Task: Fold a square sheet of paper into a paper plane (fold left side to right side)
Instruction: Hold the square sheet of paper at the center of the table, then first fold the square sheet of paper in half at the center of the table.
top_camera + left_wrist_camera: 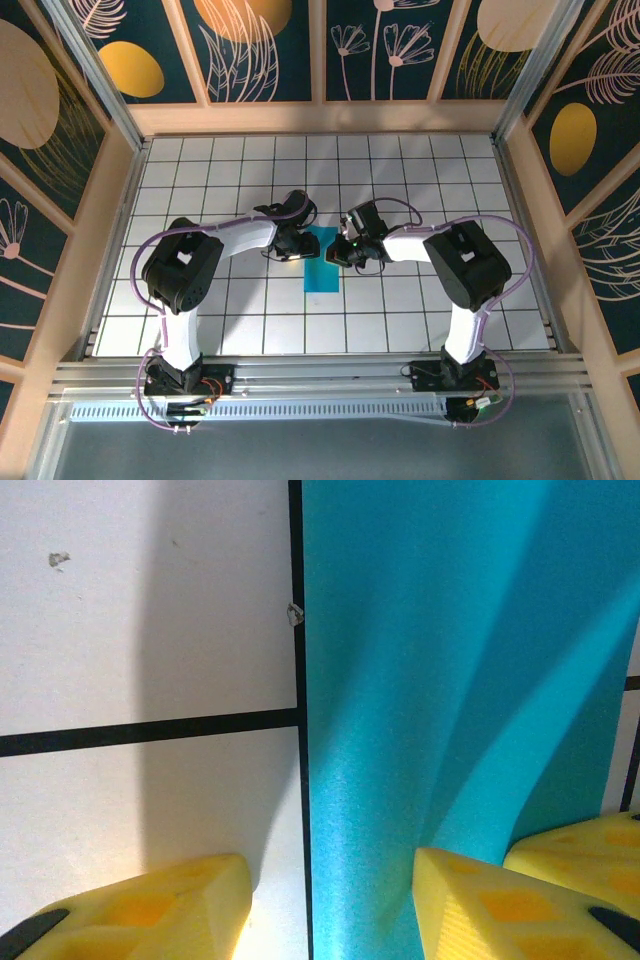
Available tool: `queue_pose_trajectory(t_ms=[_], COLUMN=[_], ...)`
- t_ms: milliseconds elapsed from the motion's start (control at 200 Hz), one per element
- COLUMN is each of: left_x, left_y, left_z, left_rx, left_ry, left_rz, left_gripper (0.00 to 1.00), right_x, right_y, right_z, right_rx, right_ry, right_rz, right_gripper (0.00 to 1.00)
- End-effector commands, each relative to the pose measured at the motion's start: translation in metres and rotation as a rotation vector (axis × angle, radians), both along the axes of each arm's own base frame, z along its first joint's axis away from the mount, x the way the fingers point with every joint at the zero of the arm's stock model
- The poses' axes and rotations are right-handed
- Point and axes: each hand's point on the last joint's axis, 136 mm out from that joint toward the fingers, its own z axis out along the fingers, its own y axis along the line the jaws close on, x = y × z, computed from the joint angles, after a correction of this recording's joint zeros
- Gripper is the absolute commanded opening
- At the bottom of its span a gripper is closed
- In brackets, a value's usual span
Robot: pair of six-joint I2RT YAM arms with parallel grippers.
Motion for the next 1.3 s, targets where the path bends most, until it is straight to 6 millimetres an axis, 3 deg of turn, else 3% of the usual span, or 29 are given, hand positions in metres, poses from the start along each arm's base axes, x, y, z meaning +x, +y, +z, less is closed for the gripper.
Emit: queue_pose_trajectory(t_ms=[0,185,551,631,736,906,1036,1081,1296], left_x=[-0.029,-0.018,0.02,0.022,0.019,0.003,-0.005,-0.008,-0.017], left_y=[0.005,0.004,0.025,0.021,0.009,-0.018,-0.025,-0.025,-0.024], left_z=[-0.054,-0.033,0.058,0.074,0.094,0.09,0.079,0.062,0.032], left_rx=[0.063,0.059,-0.037,-0.094,-0.184,-0.348,-0.397,-0.38,-0.363], left_ry=[0.124,0.069,-0.154,-0.201,-0.252,-0.209,-0.174,-0.137,-0.091], left_rz=[-0.016,-0.021,0.035,0.01,-0.048,-0.143,-0.179,-0.182,-0.235], left_gripper=[0.5,0.53,0.58,0.56,0.47,0.26,0.16,0.13,0.06], right_x=[-0.015,-0.023,-0.026,-0.026,-0.026,-0.025,-0.027,-0.026,-0.027], right_y=[-0.013,-0.022,-0.029,-0.029,-0.029,-0.029,-0.029,-0.029,-0.03], right_z=[-0.028,-0.04,-0.045,-0.046,-0.045,-0.045,-0.046,-0.046,-0.047], right_rx=[-0.098,-0.142,-0.186,-0.189,-0.183,-0.185,-0.188,-0.187,-0.192], right_ry=[0.064,0.093,0.1,0.1,0.095,0.098,0.102,0.101,0.103], right_rz=[0.0,-0.002,0.004,0.003,0.001,-0.001,0.0,-0.001,-0.001], right_gripper=[0.01,0.0,0.0,0.0,0.0,0.0,0.0,0.0,0.0])
